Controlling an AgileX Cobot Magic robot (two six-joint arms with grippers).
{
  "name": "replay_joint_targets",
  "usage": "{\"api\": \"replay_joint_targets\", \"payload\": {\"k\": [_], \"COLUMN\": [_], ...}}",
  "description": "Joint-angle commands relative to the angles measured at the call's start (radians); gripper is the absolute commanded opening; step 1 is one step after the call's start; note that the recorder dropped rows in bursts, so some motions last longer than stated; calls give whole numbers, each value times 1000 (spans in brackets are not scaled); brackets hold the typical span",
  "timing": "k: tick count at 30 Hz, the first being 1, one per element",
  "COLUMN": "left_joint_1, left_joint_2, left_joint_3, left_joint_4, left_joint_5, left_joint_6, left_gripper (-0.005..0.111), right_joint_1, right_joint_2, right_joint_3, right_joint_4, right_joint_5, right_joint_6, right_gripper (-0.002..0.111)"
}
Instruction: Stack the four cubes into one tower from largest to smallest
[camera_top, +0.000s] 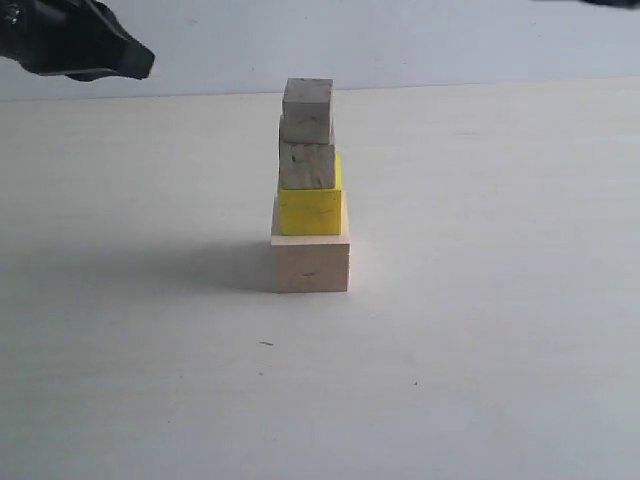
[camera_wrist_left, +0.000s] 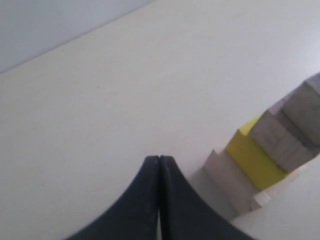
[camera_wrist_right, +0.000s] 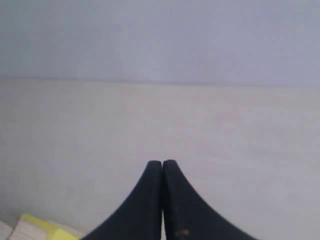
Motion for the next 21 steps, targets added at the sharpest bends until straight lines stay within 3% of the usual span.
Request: {"api": "replay_joint_targets", "payload": {"k": [1,5,9,21], "left_joint_1": [14,12,12,12], "left_joint_2": [-82,-168,-293,-357], "left_joint_3": [142,202,211,354], "left_joint_4": [-81,-106,-108,-216], "left_joint_5": [-182,-258,-271,-283], "left_joint_6": [1,4,4,26], "left_gripper": [0,0,0,0], "right_joint_1": [-4,-4,-4,-4], "right_joint_2": [-160,-301,-412,-416], "right_joint_3": [86,241,320,322], "right_joint_4": [-18,23,290,269], "right_joint_5": [-111,-196,-158,63], "right_joint_6": [-35,-186,-427,-430], "right_gripper": [0,0,0,0]}}
